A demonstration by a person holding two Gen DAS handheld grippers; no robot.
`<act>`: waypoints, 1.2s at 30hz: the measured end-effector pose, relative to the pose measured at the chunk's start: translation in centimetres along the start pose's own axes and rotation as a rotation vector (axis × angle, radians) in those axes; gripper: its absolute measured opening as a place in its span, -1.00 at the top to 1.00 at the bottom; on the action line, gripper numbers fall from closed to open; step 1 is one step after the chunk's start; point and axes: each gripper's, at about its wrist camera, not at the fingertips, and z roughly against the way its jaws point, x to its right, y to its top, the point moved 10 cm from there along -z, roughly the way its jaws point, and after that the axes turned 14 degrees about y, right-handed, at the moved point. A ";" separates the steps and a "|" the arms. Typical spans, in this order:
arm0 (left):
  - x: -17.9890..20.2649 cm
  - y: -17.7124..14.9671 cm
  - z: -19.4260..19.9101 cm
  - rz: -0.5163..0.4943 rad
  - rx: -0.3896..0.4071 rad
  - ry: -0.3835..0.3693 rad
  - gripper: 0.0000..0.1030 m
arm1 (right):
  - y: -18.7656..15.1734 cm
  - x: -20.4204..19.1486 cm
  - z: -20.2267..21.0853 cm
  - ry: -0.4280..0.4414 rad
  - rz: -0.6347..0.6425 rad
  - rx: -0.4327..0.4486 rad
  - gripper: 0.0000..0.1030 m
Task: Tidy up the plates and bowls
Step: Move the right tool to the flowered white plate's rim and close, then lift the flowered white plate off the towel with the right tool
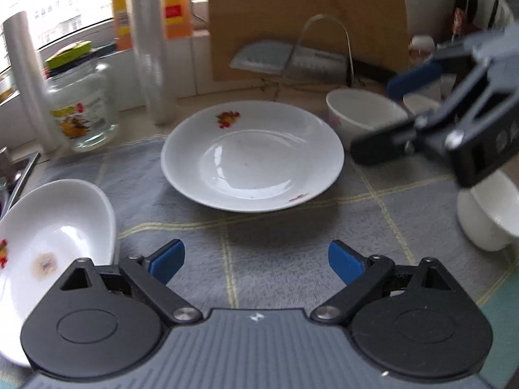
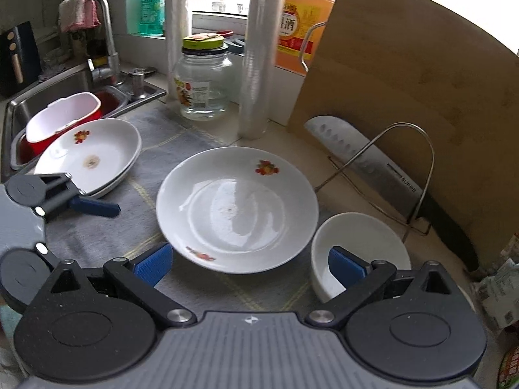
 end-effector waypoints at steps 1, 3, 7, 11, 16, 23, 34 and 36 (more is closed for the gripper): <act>0.2 0.0 -0.6 -0.011 -0.005 0.010 -0.85 | 0.1 0.2 0.0 0.000 0.001 0.000 -1.00; 0.5 0.1 -1.5 -0.014 -0.016 0.005 -0.85 | 0.4 0.7 -0.5 0.012 -0.002 -0.010 -1.00; 0.5 0.6 -2.9 -0.012 -0.023 0.005 -0.85 | 0.7 1.3 -0.9 0.022 -0.018 -0.018 -1.00; 0.3 0.6 -4.1 0.005 -0.050 -0.014 -0.99 | 1.3 2.2 -2.3 0.042 -0.029 -0.034 -1.00; 0.6 0.8 -4.6 0.001 -0.028 -0.017 -1.00 | 2.4 3.5 -4.4 0.077 -0.046 -0.062 -1.00; 0.6 1.2 -4.5 0.025 0.034 -0.015 -1.00 | 4.6 4.8 -7.2 0.117 -0.035 -0.096 -1.00; 0.4 1.6 -4.7 0.061 0.057 0.023 -1.00 | 5.6 6.3 -11.1 0.187 0.015 -0.198 -1.00; 0.4 1.6 -4.7 0.061 0.057 0.021 -1.00 | 5.5 6.5 -11.7 0.221 0.001 -0.224 -1.00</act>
